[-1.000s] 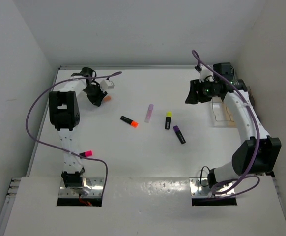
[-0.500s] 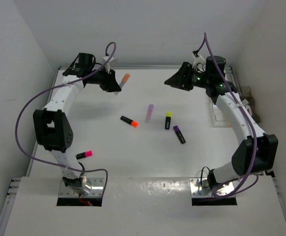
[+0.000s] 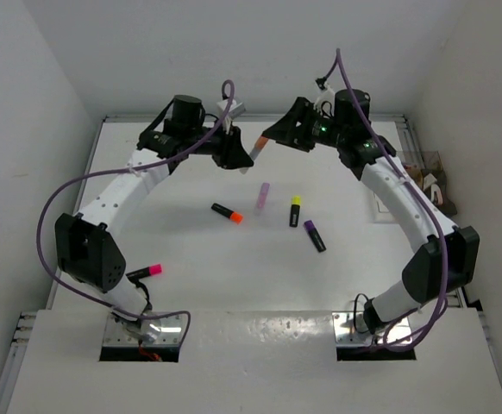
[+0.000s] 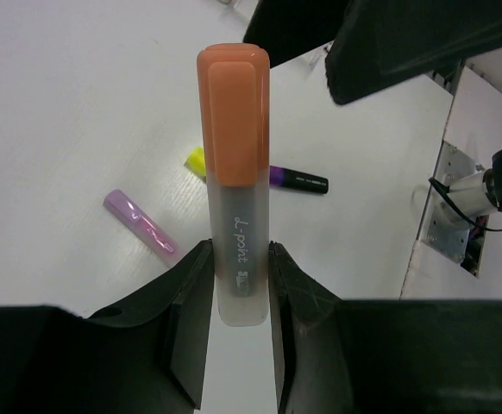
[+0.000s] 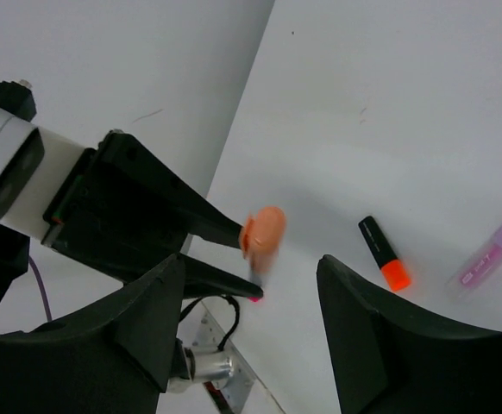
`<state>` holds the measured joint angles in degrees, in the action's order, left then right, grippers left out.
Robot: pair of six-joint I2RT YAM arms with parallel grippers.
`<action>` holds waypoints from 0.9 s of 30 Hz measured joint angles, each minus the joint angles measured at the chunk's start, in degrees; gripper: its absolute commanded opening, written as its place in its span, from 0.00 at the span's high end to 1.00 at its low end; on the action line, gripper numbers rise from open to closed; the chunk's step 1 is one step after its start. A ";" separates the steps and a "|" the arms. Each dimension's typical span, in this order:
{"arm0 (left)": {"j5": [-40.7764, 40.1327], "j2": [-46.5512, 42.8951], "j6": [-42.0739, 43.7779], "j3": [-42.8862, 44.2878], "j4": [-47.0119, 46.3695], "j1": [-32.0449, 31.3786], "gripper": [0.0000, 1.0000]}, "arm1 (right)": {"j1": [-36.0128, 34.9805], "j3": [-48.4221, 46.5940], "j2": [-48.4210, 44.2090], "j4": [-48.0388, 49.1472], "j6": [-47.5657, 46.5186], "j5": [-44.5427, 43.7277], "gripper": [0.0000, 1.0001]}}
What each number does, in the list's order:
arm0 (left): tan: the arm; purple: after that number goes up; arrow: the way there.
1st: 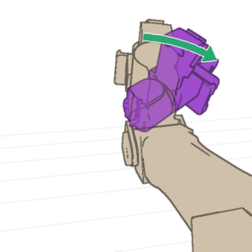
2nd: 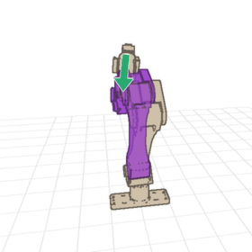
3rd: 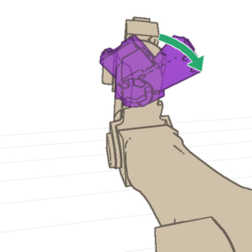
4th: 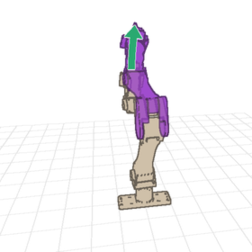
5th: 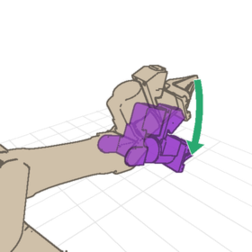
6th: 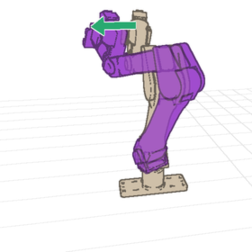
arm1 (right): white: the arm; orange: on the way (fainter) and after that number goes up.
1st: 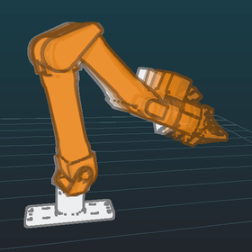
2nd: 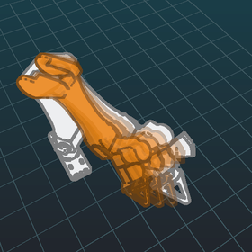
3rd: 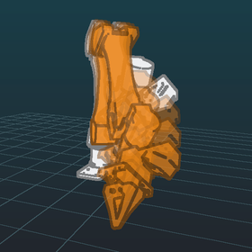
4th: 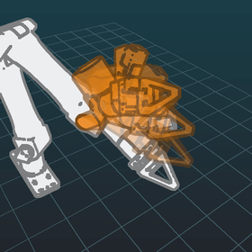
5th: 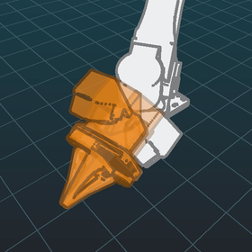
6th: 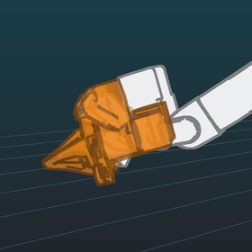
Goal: Sort the stationery into containers
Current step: Pass the stationery from the left arm to the right
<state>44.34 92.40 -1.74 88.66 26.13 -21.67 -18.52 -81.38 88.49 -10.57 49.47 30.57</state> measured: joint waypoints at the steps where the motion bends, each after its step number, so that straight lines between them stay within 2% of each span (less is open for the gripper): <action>1: -0.46 0.00 -0.02 0.02 0.09 -0.57 0.93 | -0.61 -0.61 0.13 -0.17 -0.24 -0.57 0.37; 11: -2.43 0.00 -0.07 1.01 0.37 -3.80 0.93 | -2.36 -1.60 0.66 -2.25 -2.36 -4.61 0.42; 16: -3.08 0.00 -0.81 1.62 0.13 -3.91 0.96 | -2.38 -1.60 0.83 -3.58 -2.82 -6.45 0.53; 25: -4.11 0.04 -8.74 1.68 -3.76 -4.39 1.00 | -4.74 -1.60 0.87 -3.65 -3.43 -8.35 0.57; 27: -4.70 0.31 -10.36 1.95 -4.33 -5.01 1.00 | -5.09 -1.81 1.07 -3.67 -3.87 -9.01 0.62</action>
<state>39.64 92.71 -12.10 90.61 21.80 -26.68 -23.62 -83.20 89.56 -14.24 45.60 21.56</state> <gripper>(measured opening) 0.340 0.415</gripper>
